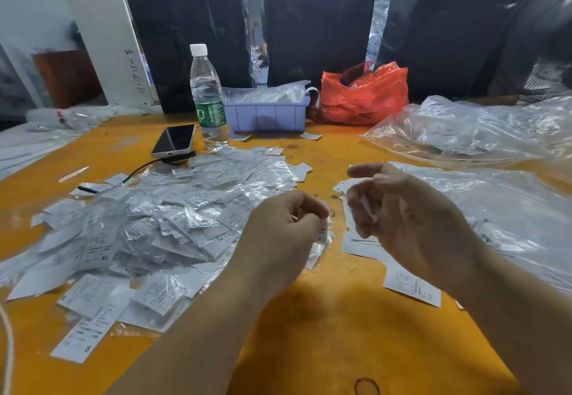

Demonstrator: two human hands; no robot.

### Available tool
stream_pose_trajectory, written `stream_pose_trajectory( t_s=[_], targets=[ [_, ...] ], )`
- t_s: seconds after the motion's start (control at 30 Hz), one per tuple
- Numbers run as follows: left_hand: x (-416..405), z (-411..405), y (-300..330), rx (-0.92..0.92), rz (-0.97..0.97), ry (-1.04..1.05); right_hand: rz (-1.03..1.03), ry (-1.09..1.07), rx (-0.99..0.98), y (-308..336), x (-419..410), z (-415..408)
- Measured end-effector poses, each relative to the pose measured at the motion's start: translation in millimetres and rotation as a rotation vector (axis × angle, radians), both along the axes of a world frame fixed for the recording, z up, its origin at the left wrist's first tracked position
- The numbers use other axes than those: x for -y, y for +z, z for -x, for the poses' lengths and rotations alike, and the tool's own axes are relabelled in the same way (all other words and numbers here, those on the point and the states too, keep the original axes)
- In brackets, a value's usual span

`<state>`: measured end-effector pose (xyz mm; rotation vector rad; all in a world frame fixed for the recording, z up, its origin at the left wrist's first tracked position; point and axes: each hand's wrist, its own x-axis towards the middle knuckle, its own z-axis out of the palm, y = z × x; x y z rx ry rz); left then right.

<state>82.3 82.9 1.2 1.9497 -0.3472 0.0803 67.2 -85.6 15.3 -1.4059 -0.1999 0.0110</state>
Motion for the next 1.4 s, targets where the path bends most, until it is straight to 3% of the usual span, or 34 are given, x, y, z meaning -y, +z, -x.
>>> stream_pose_trajectory(
  t_s=[0.1,0.23,0.4,0.57,0.77,1.17,1.27,1.4],
  targets=[
    [4,6,-3,0.166,-0.158,-0.014,-0.098,0.038,-0.069,-3,-6,1],
    [3,6,-5,0.243,-0.258,0.022,-0.063,0.056,-0.121,-7,-11,1],
    [3,3,-6,0.241,-0.204,0.059,-0.045,0.080,-0.114,-11,-16,2],
    [-1,0,-4,0.101,-0.086,-0.030,-0.128,0.033,-0.132,-8,-13,1],
    [0,3,-6,0.167,-0.165,-0.095,-0.160,0.042,-0.155,-6,-11,3],
    [-4,-4,1,-0.034,0.105,-0.070,0.179,-0.146,-0.112,-3,2,0],
    [-5,-4,2,-0.070,0.155,-0.076,0.072,-0.191,-0.077,-2,4,-2],
    [-5,-3,1,-0.062,0.198,-0.091,-0.246,-0.174,-0.117,-1,2,-6]
  ],
)
